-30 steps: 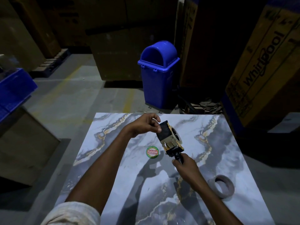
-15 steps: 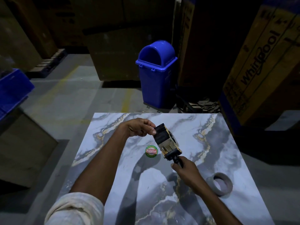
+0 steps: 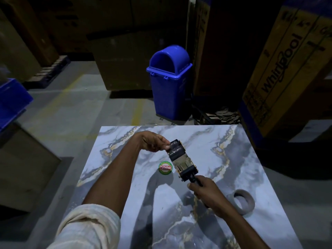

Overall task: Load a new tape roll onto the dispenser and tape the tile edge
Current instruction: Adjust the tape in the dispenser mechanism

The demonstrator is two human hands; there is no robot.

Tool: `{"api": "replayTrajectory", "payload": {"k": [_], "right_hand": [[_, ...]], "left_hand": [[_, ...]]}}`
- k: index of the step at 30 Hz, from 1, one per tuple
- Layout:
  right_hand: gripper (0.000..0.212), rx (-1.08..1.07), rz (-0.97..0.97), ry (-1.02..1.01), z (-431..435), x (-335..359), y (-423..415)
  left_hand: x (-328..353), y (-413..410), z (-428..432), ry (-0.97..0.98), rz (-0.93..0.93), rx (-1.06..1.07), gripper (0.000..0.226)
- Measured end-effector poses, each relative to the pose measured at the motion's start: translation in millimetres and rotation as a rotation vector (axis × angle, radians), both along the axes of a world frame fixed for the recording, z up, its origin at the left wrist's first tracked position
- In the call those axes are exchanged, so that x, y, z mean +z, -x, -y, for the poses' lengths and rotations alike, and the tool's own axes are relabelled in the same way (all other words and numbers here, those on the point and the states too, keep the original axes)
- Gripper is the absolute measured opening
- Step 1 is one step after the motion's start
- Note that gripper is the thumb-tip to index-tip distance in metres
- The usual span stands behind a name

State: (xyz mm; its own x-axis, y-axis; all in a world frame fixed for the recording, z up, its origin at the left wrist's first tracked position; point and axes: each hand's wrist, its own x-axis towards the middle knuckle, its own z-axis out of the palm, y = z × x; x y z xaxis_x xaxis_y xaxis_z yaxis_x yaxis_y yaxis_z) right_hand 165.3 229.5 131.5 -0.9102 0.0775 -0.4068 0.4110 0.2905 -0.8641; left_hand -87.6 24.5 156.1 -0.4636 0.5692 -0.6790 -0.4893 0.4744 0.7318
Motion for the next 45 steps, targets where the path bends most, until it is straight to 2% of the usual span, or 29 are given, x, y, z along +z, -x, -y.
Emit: {"api": "replayTrajectory", "payload": {"k": [3, 7, 9, 14, 18, 24, 27, 30, 33, 37, 45], "right_hand": [[0.007, 0.028, -0.015, 0.054, -4, 3, -6], [0.008, 0.045, -0.006, 0.097, -5, 3, -16], [0.006, 0.029, -0.011, 0.089, -1, -2, -17], [0.014, -0.041, -0.054, -0.073, 9, -17, -7], [0.016, -0.079, -0.073, -0.183, 18, -33, 4], [0.024, -0.085, -0.233, -0.376, 36, -69, 25], [0.027, -0.116, -0.204, -0.435, 53, -98, 37], [0.031, -0.170, -0.153, -0.465, 81, -113, 42], [0.041, -0.226, -0.124, -0.499, 111, -119, 41], [0.049, -0.316, -0.088, -0.478, 141, -123, 43], [0.055, -0.385, 0.005, -0.413, 171, -127, 52]], "left_hand": [[-4, 7, 8, 0.082, -0.035, -0.038, 0.036], [-2, 11, 16, 0.142, -0.104, 0.044, 0.013], [-1, 12, 12, 0.144, -0.142, 0.058, 0.012], [-6, 3, -1, 0.077, -0.350, 0.167, 0.012], [-16, -10, -7, -0.020, -0.459, 0.354, 0.009], [-54, -28, 9, 0.046, -0.500, 0.542, 0.022], [-83, -42, 22, 0.104, -0.484, 0.648, 0.022], [-111, -57, 38, 0.171, -0.550, 0.738, 0.027], [-128, -72, 54, 0.236, -0.651, 0.762, 0.031], [-133, -91, 66, 0.235, -0.720, 0.772, 0.024], [-156, -113, 80, 0.247, -0.706, 0.626, 0.024]]}}
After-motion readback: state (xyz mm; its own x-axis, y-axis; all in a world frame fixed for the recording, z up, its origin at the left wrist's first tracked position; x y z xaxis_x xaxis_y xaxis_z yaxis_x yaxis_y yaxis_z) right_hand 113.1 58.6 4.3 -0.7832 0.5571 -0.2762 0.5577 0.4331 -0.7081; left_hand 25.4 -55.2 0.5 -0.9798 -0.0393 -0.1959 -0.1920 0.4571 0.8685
